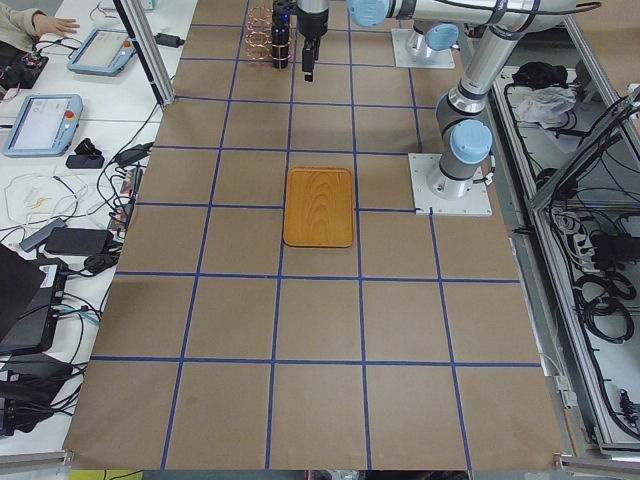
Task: Take wine from basket and place on tray
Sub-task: 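Lower the right gripper over the middle bottle in the copper rack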
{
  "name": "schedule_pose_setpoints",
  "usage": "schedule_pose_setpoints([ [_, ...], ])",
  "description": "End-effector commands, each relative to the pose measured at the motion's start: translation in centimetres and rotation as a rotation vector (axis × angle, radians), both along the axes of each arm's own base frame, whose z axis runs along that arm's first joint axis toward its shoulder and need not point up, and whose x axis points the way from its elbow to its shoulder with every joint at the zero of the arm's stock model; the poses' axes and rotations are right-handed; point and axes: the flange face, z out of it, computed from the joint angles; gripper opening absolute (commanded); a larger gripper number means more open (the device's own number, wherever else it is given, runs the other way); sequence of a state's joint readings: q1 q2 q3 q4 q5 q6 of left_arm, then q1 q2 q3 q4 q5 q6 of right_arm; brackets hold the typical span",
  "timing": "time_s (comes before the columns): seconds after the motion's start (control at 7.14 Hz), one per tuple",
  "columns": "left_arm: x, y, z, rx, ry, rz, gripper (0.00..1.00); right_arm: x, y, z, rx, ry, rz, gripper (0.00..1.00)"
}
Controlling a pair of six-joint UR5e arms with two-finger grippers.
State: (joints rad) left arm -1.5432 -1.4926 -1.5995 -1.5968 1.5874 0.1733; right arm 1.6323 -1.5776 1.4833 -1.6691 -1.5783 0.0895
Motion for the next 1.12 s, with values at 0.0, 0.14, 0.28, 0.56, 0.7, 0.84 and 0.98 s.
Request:
schedule_pose_setpoints([
  [0.0, 0.1, 0.0, -0.1, 0.002, 0.000, 0.002, 1.00, 0.0, 0.0, -0.1, 0.004, 0.000, 0.005, 1.00],
  [0.14, 0.0, 0.0, -0.2, 0.003, 0.000, 0.000, 1.00, 0.0, 0.0, -0.2, 0.005, 0.000, 0.007, 1.00],
  [0.28, 0.0, -0.2, -0.5, 0.009, 0.005, 0.000, 1.00, 0.0, 0.3, 0.0, 0.005, 0.003, 0.011, 1.00],
  [0.56, 0.0, -0.2, -0.3, 0.003, 0.001, 0.000, 1.00, -0.7, 0.4, -1.1, 0.076, 0.002, 0.001, 1.00],
  [0.7, 0.0, -0.2, -0.3, 0.003, 0.004, 0.000, 1.00, -1.5, -0.7, -2.0, 0.086, 0.013, 0.007, 1.00],
  [0.84, 0.0, -0.2, -0.4, 0.006, 0.005, 0.000, 1.00, -3.8, -2.4, -3.4, 0.107, 0.019, 0.037, 1.00],
  [0.98, 0.0, -0.3, -0.6, 0.010, 0.001, -0.005, 1.00, -6.2, -3.9, -4.6, 0.121, 0.024, 0.071, 0.96],
])
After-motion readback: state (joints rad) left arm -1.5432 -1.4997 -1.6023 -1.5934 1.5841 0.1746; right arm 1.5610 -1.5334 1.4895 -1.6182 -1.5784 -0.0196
